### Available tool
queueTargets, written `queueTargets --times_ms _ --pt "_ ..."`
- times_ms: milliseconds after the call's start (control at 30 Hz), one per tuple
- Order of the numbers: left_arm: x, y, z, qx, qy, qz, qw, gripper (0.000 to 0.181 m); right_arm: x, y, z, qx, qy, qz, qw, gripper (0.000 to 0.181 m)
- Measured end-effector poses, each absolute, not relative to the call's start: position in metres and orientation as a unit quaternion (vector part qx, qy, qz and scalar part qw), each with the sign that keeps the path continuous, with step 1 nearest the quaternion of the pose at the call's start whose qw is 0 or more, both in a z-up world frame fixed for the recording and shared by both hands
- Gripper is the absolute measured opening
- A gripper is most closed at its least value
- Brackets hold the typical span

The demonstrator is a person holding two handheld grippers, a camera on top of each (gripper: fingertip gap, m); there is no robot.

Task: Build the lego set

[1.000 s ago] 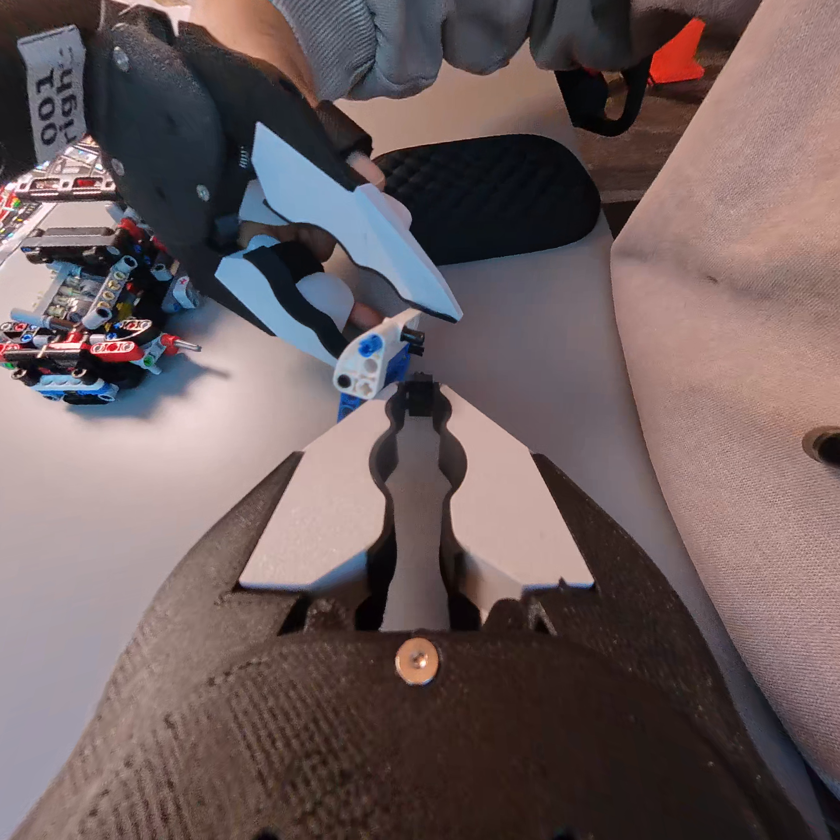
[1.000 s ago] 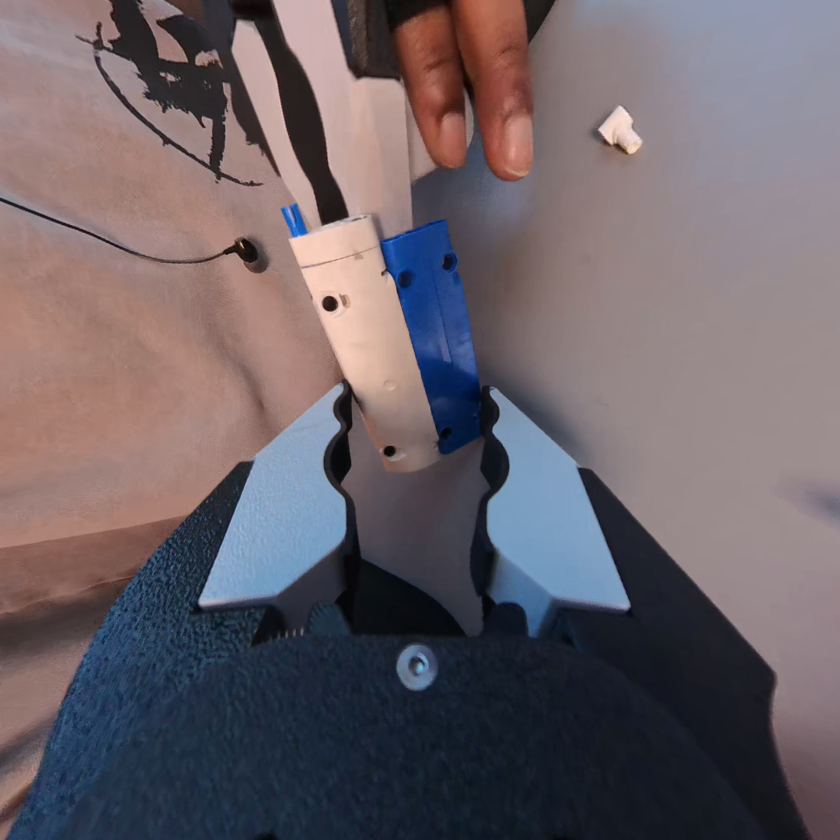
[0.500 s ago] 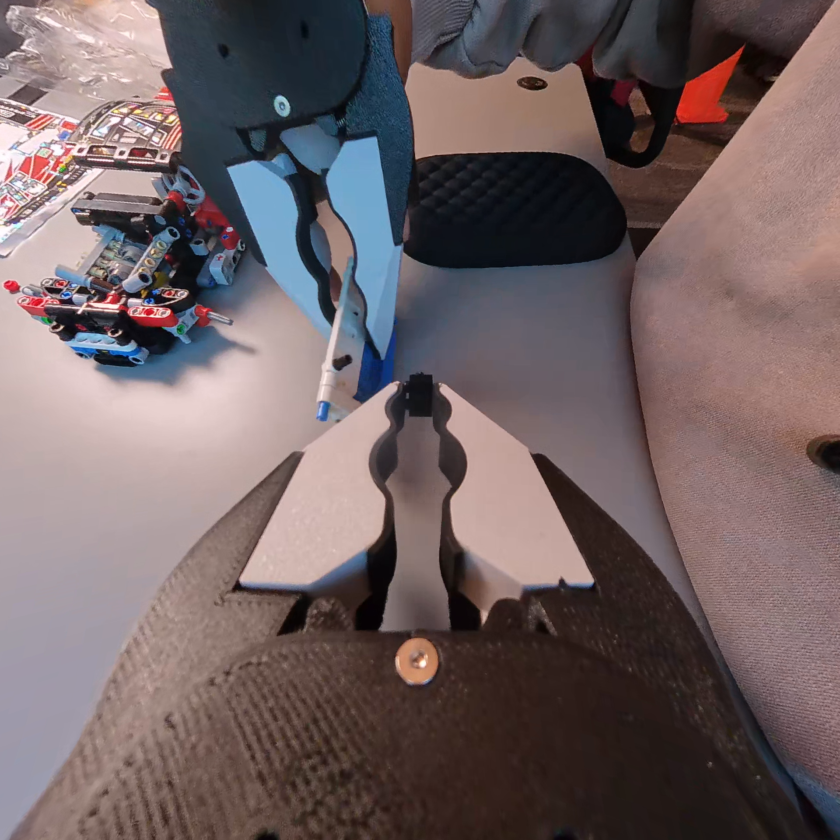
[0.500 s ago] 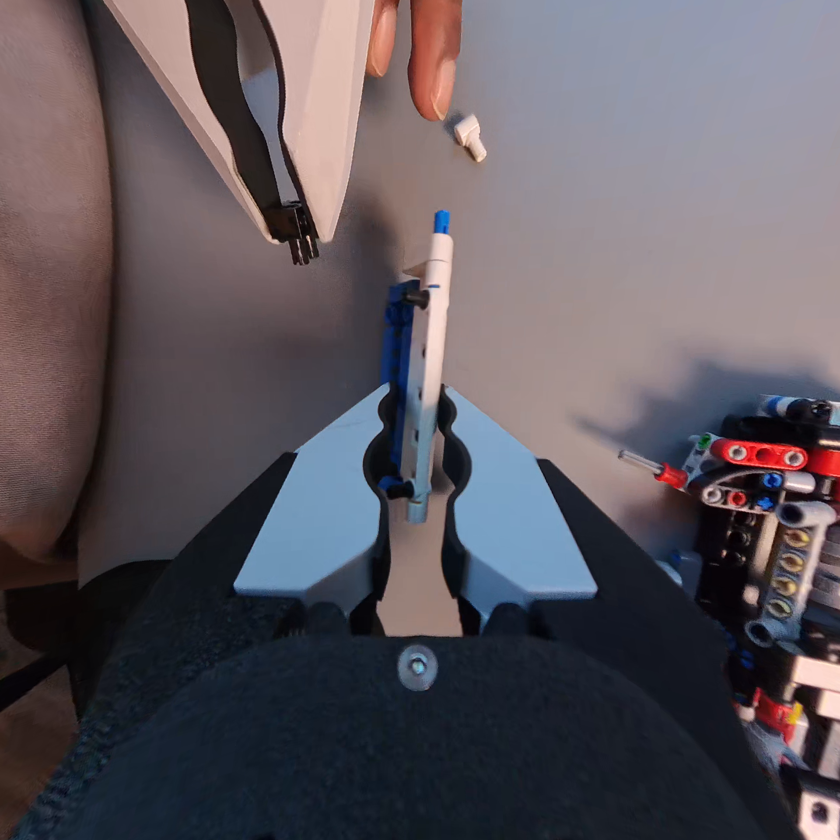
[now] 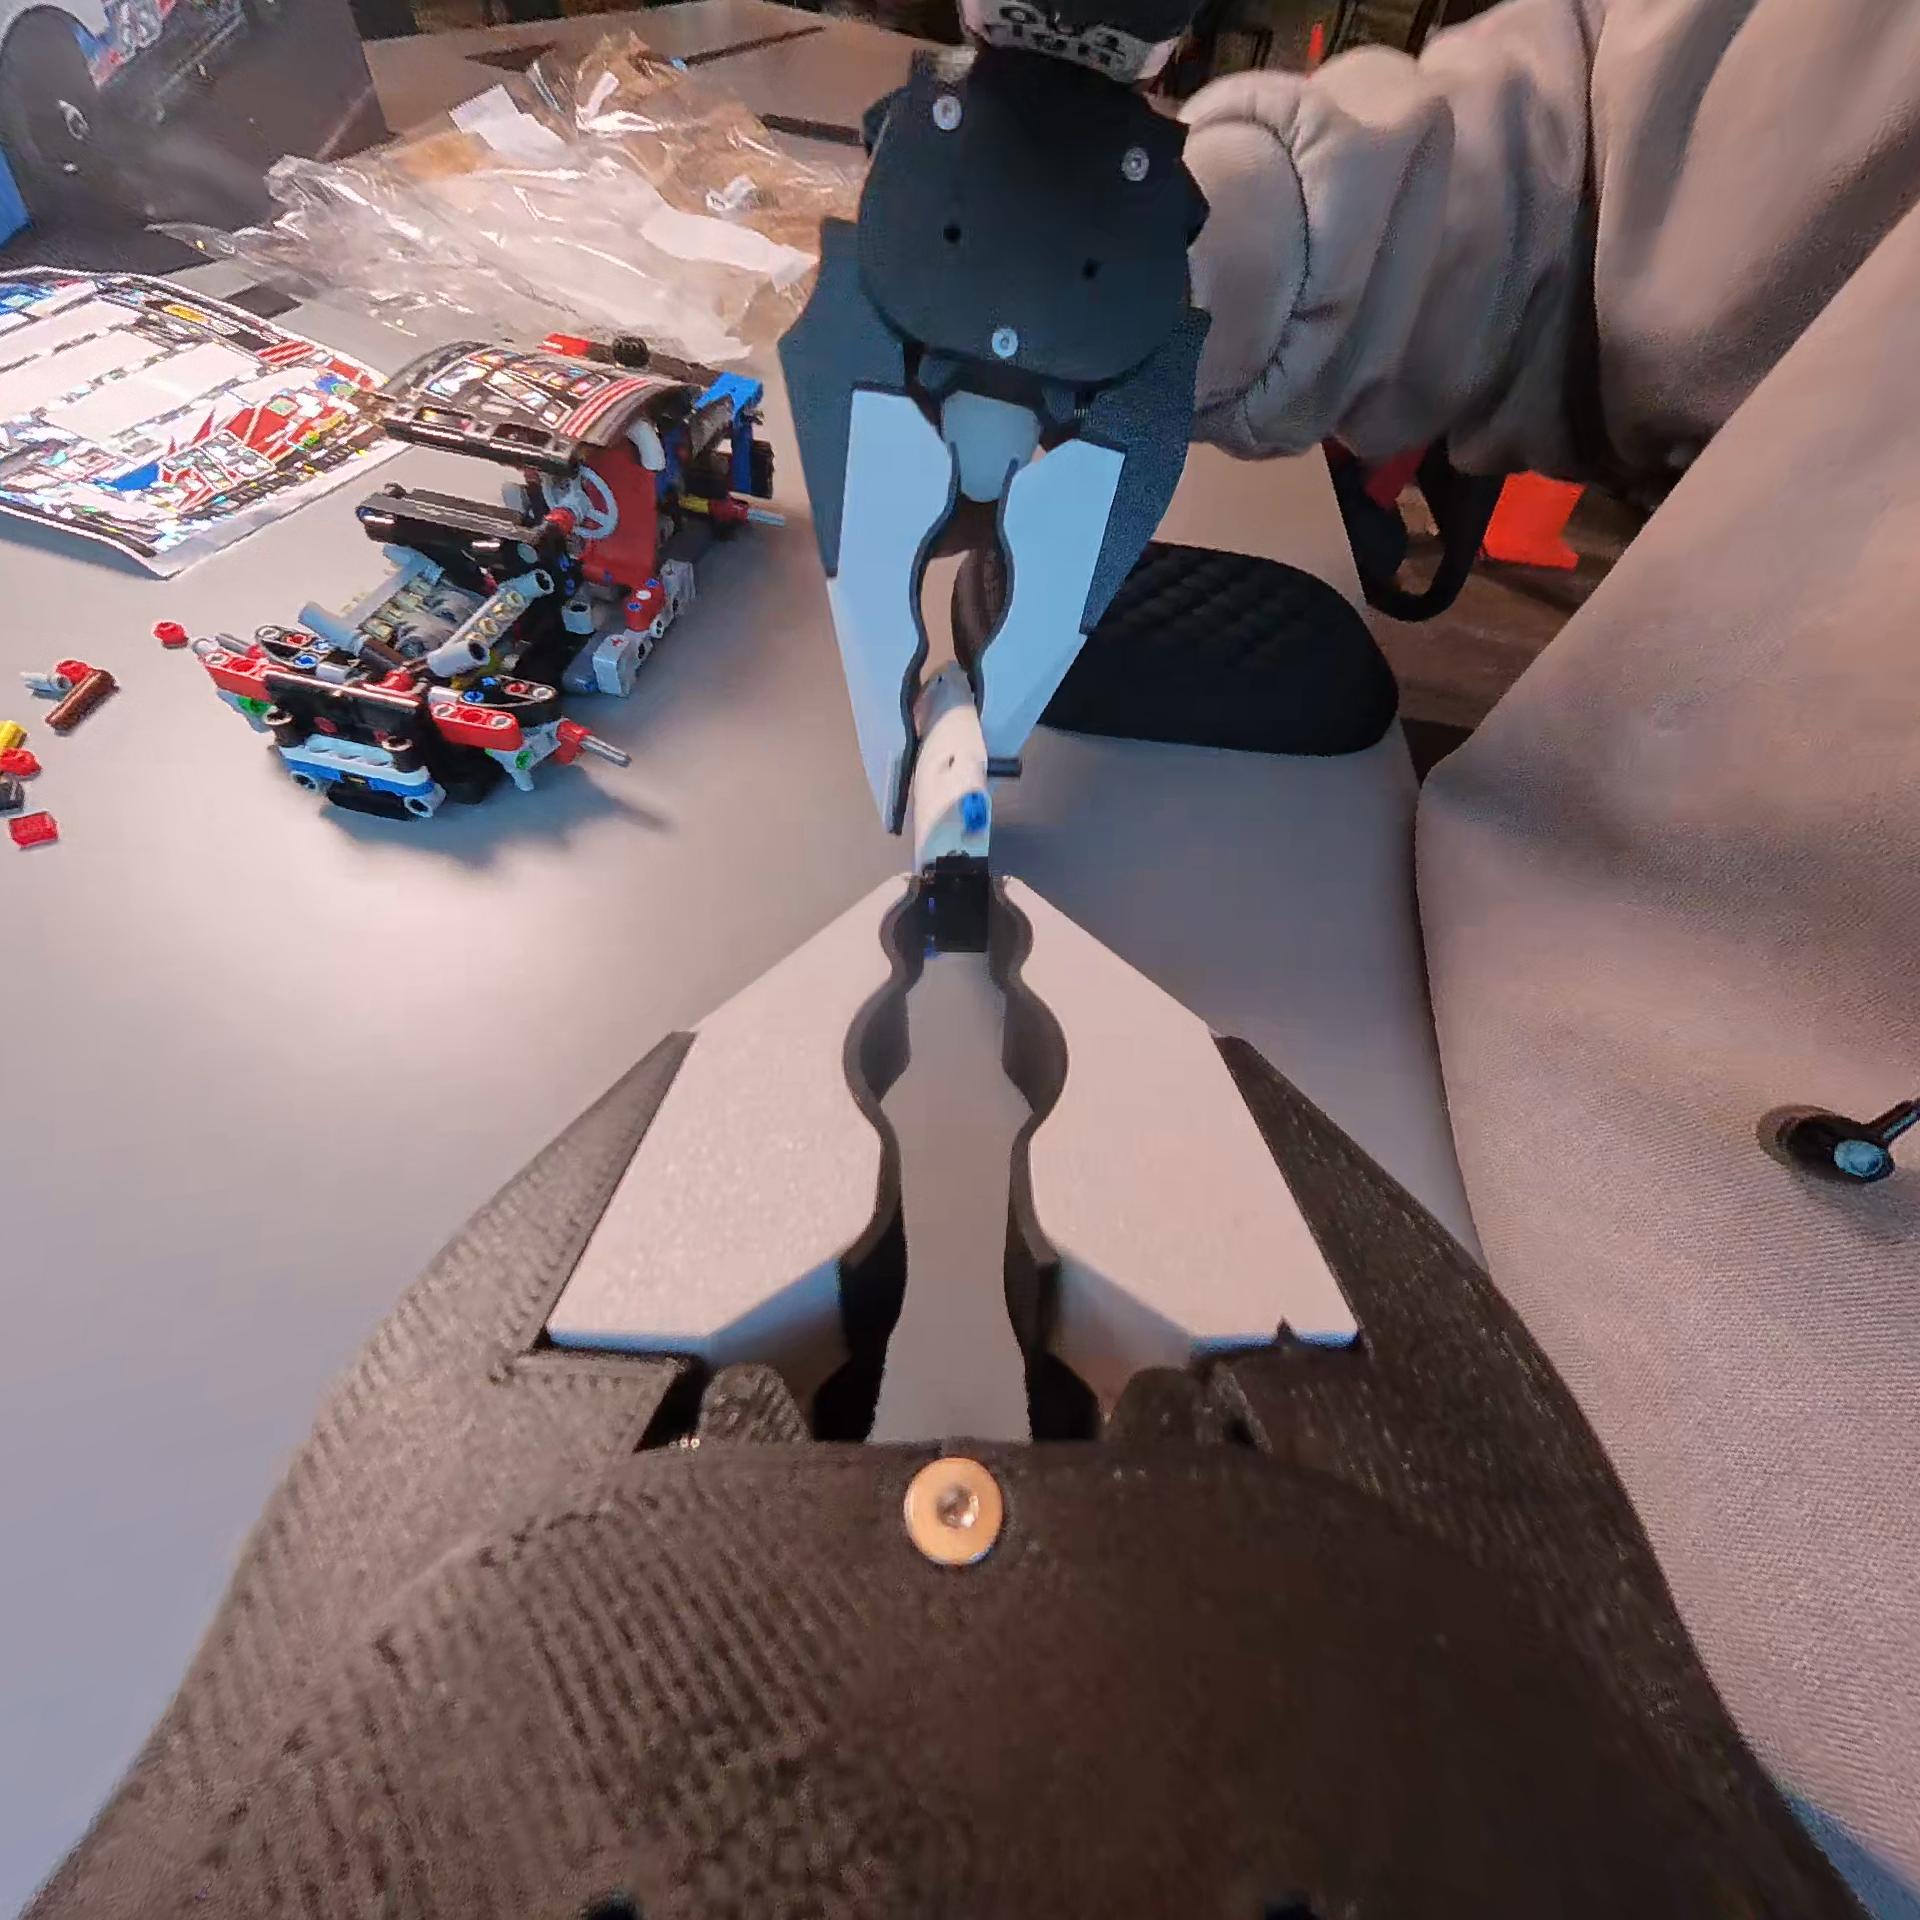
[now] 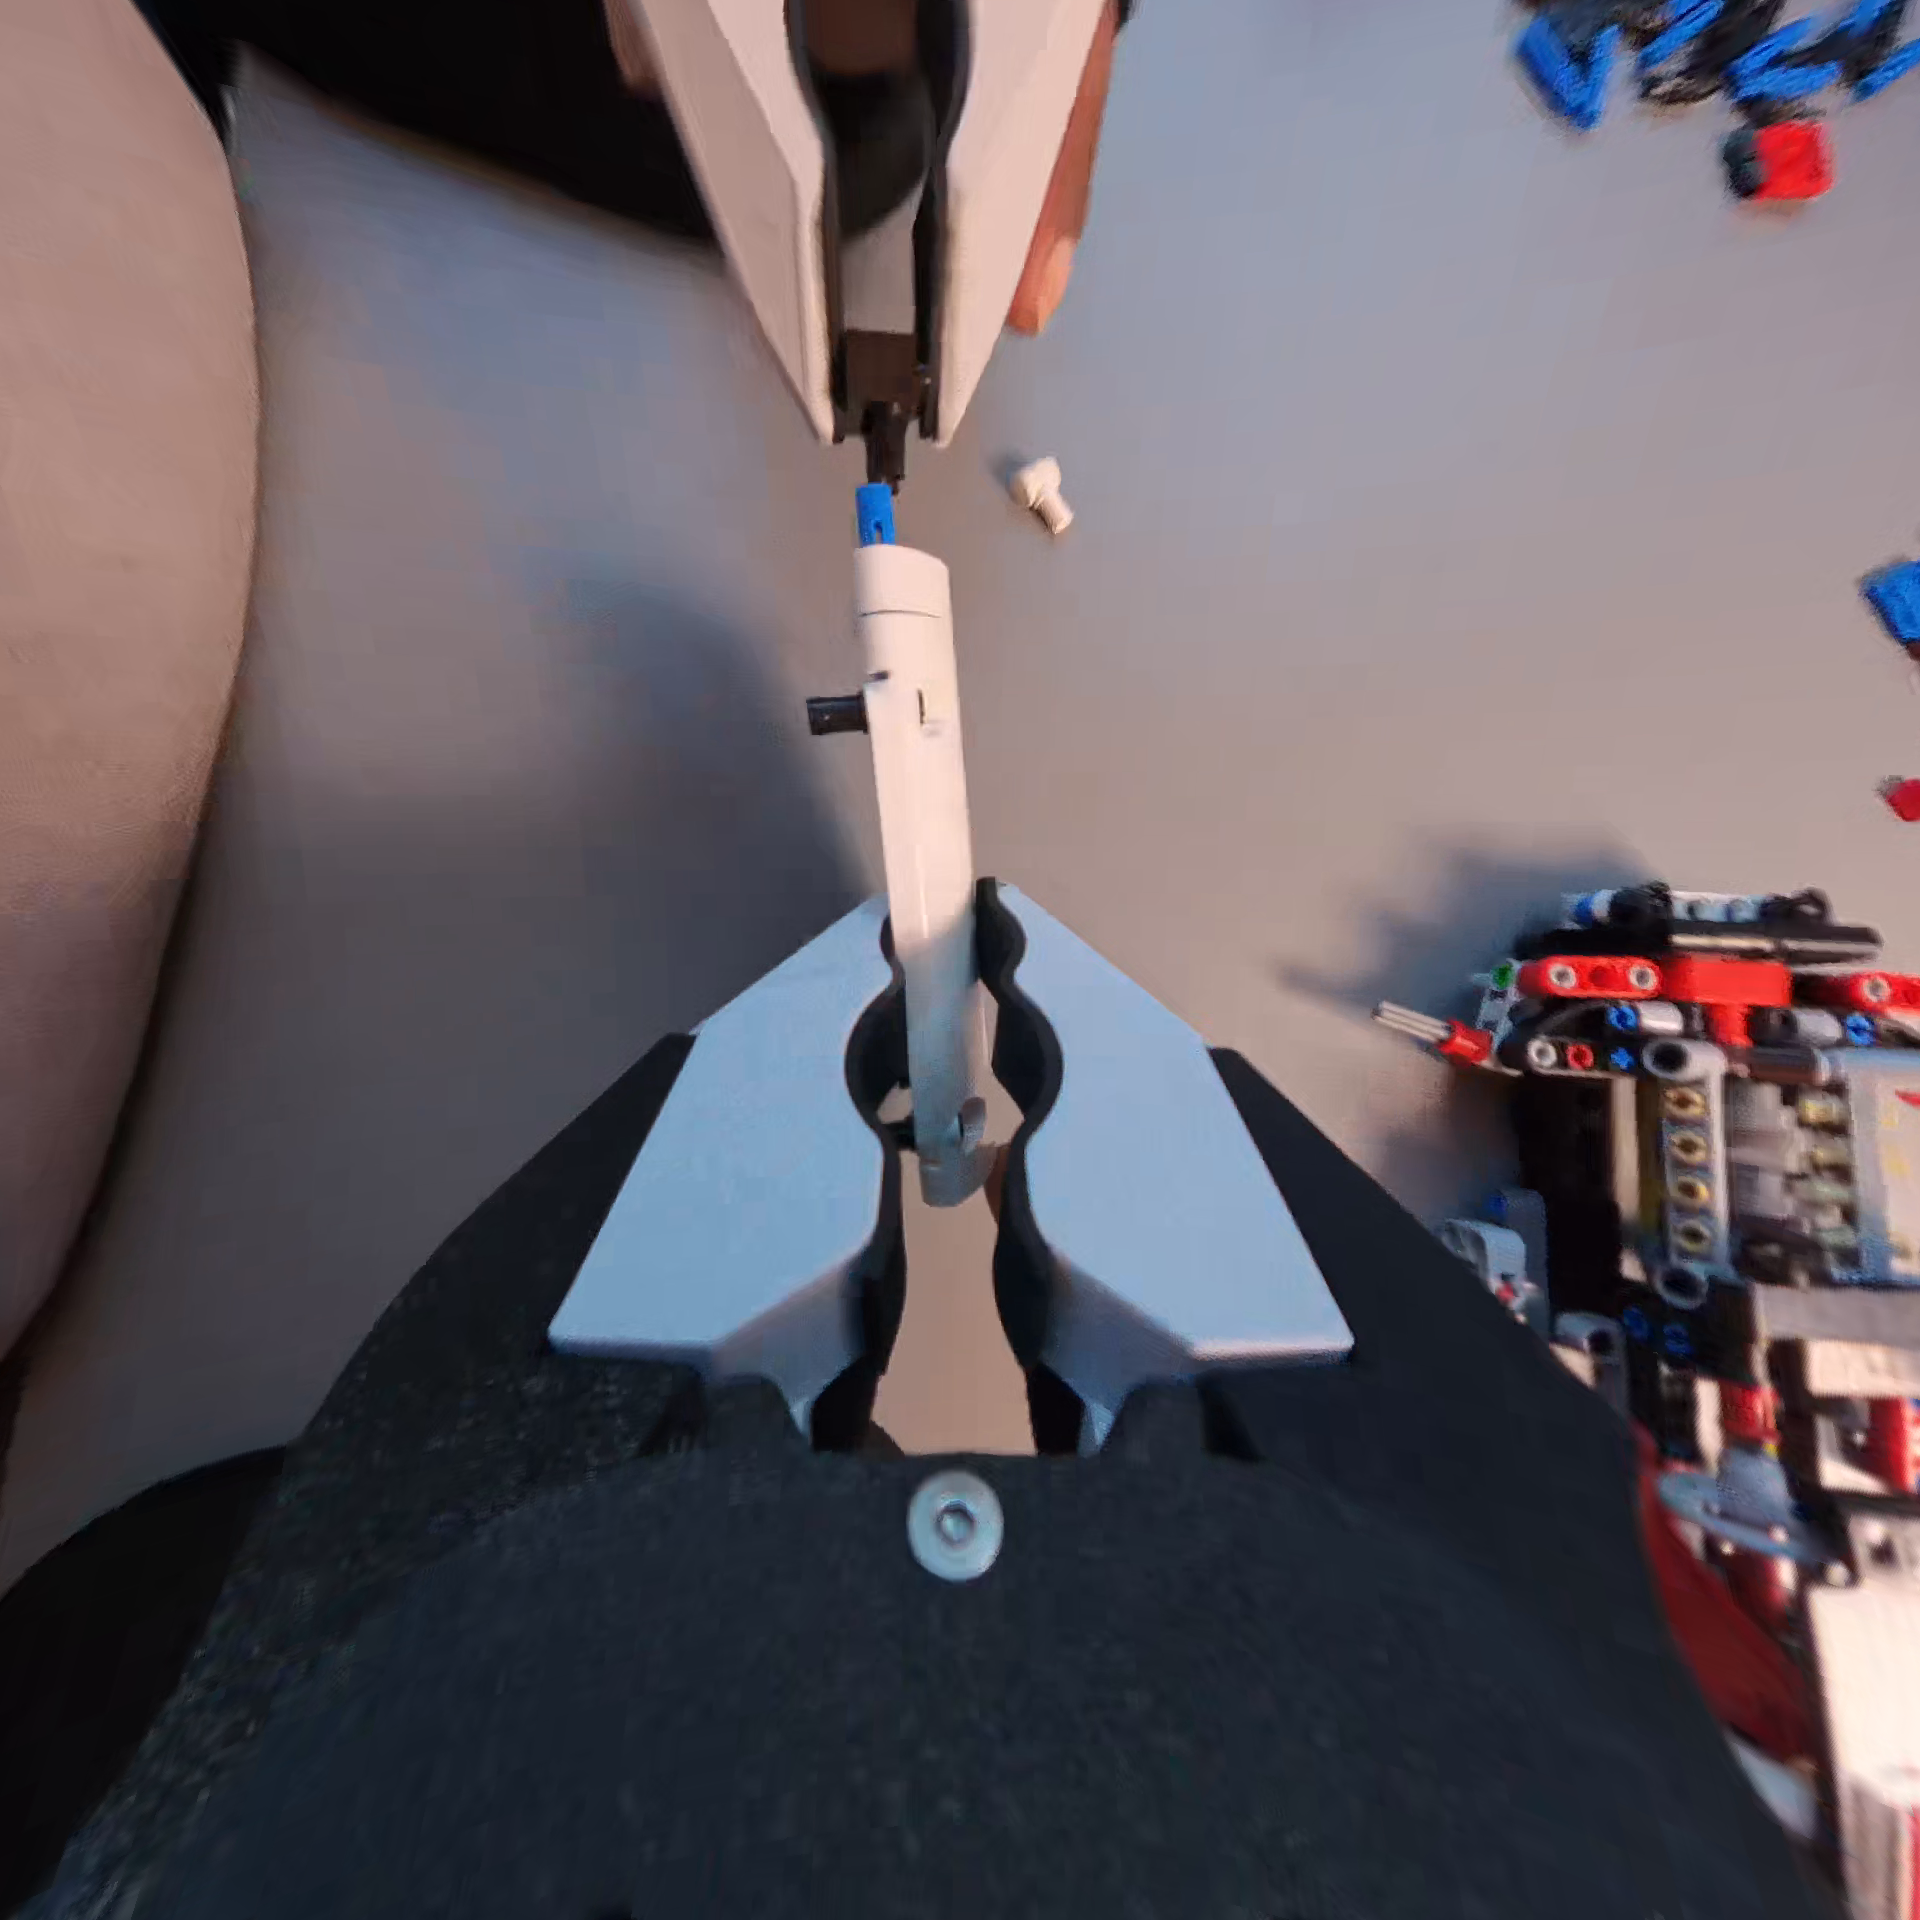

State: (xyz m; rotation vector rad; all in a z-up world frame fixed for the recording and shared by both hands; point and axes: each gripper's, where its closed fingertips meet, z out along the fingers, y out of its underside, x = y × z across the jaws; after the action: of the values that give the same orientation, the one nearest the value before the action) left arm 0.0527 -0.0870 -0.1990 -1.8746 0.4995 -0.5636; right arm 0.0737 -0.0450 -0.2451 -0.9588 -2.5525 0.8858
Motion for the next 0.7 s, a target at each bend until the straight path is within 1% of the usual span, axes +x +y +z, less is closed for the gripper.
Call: queueTargets --times_ms 33,100,167,267,333,400,467,567,700 --pt "0.051 -0.087 -0.197 -0.783 0.202 -0.241 0.536 0.009 0.072 -0.041 -0.240 -0.350 -0.865 0.324 0.157 0.008" --pt "0.047 -0.085 -0.195 -0.782 0.188 -0.250 0.539 0.009 0.076 -0.034 -0.245 -0.348 -0.863 0.309 0.197 0.008" --pt "0.046 -0.084 -0.196 -0.783 0.179 -0.262 0.535 0.009 0.079 -0.038 -0.245 -0.349 -0.855 0.324 0.204 0.007" --pt "0.046 -0.083 -0.195 -0.782 0.179 -0.261 0.537 0.009 0.075 -0.038 -0.228 -0.349 -0.828 0.378 0.225 0.008" --pt "0.048 -0.084 -0.190 -0.773 0.185 -0.256 0.550 0.009 0.074 -0.045 -0.209 -0.345 -0.796 0.447 0.218 0.007" --pt "0.049 -0.084 -0.185 -0.763 0.185 -0.259 0.562 0.009 0.069 -0.047 -0.202 -0.350 -0.777 0.476 0.216 0.007" --pt "0.050 -0.084 -0.183 -0.760 0.183 -0.268 0.562 0.009 0.063 -0.049 -0.205 -0.351 -0.775 0.479 0.215 0.007" --pt "0.048 -0.083 -0.185 -0.763 0.176 -0.269 0.561 0.009 0.066 -0.059 -0.218 -0.338 -0.800 0.462 0.179 0.007" --pt "0.048 -0.083 -0.187 -0.766 0.174 -0.274 0.554 0.009 0.064 -0.066 -0.218 -0.332 -0.809 0.457 0.164 0.008"
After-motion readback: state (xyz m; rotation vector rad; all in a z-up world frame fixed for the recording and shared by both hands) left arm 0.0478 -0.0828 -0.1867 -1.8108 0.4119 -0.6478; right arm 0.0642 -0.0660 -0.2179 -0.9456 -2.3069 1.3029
